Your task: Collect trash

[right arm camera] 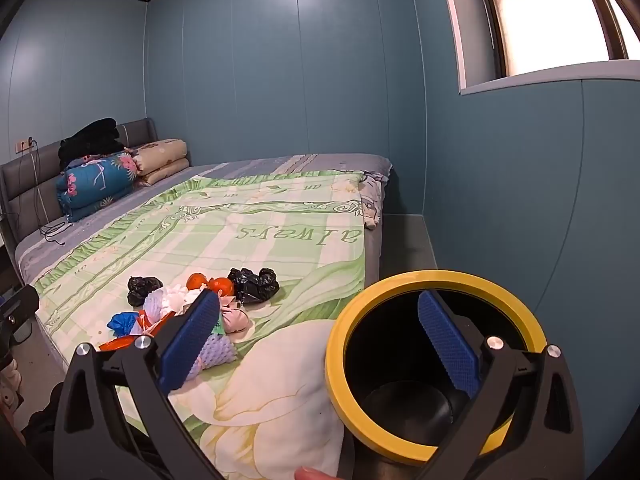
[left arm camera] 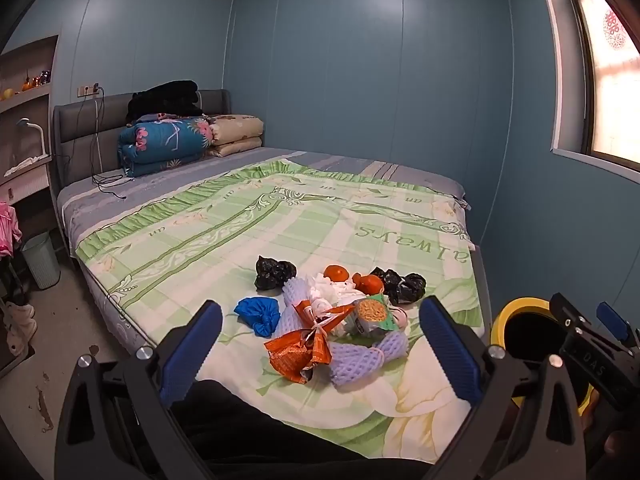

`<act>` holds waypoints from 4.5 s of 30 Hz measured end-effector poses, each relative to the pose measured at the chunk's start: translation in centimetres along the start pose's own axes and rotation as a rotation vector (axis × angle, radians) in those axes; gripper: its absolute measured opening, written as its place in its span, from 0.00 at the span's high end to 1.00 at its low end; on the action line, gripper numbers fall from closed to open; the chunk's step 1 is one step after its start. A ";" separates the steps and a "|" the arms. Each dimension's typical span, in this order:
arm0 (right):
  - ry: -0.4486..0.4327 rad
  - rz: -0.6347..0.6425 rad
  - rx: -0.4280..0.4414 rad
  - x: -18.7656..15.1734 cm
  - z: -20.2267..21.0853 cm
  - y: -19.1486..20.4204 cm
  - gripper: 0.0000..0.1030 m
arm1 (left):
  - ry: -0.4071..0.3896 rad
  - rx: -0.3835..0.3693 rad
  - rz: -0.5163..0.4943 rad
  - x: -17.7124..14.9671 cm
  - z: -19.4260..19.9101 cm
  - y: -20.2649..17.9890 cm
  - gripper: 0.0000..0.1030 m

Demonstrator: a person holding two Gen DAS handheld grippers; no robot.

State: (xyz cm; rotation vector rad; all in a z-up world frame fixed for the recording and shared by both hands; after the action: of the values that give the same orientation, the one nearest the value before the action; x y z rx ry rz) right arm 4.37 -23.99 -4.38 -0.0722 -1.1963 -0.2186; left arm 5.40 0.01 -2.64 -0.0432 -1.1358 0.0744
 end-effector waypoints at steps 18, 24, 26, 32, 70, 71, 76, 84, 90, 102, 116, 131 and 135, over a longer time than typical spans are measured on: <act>0.001 0.000 0.001 -0.4 0.2 0.2 0.08 | 0.014 0.004 0.002 -0.2 0.1 0.3 0.08; 0.003 0.001 0.003 -0.2 0.1 0.3 0.08 | 0.014 0.004 0.002 -0.1 0.0 0.3 0.08; 0.005 -0.002 0.001 -0.2 0.1 0.2 0.08 | 0.013 0.004 0.003 -0.1 -0.1 0.5 0.08; 0.006 -0.004 0.001 -0.1 0.0 0.2 0.08 | 0.014 0.003 0.002 -0.1 0.0 0.6 0.08; 0.017 0.002 0.006 -0.6 -0.4 0.3 0.08 | 0.030 0.004 0.011 -1.5 0.0 0.3 0.08; 0.016 0.001 0.007 -0.6 -0.4 0.3 0.08 | 0.031 0.004 0.011 -1.4 0.0 0.3 0.08; 0.017 0.003 0.007 -0.7 -0.4 0.3 0.08 | 0.032 0.004 0.013 -1.4 0.0 0.3 0.08; 0.017 0.003 0.007 -0.7 -0.4 0.3 0.08 | 0.033 0.003 0.012 -1.4 0.0 0.3 0.08; 0.017 0.003 0.007 -0.8 -0.4 0.3 0.08 | 0.033 0.003 0.013 -1.5 -0.1 0.3 0.08; 0.022 0.001 0.010 -1.3 -0.7 0.4 0.08 | 0.031 0.003 0.015 -1.5 -0.1 0.3 0.08; 0.088 0.185 0.186 -0.5 -6.2 4.7 0.08 | 0.108 -0.055 0.084 -1.7 -3.7 4.0 0.08; 0.632 0.186 0.504 -4.1 -19.3 12.4 0.08 | 0.387 -0.135 -0.106 -6.0 -13.1 4.8 0.08; 0.675 0.185 0.503 -4.3 -21.1 13.7 0.08 | 0.444 -0.185 -0.097 -6.6 -15.1 4.6 0.08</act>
State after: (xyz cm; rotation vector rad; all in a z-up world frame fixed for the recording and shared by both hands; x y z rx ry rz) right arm 25.00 -13.64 -15.26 0.3104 -0.5378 0.2159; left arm 16.11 4.08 -15.28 -0.1614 -0.6969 -0.1233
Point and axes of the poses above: each gripper's, at about its wrist camera, not at the fingertips, and z roughly against the way its jaws point, y to its left, x to its top, the point moved 6 cm from there along -z, roughly the way its jaws point, and after that the axes turned 1 degree about -y, right-handed, at the moved point
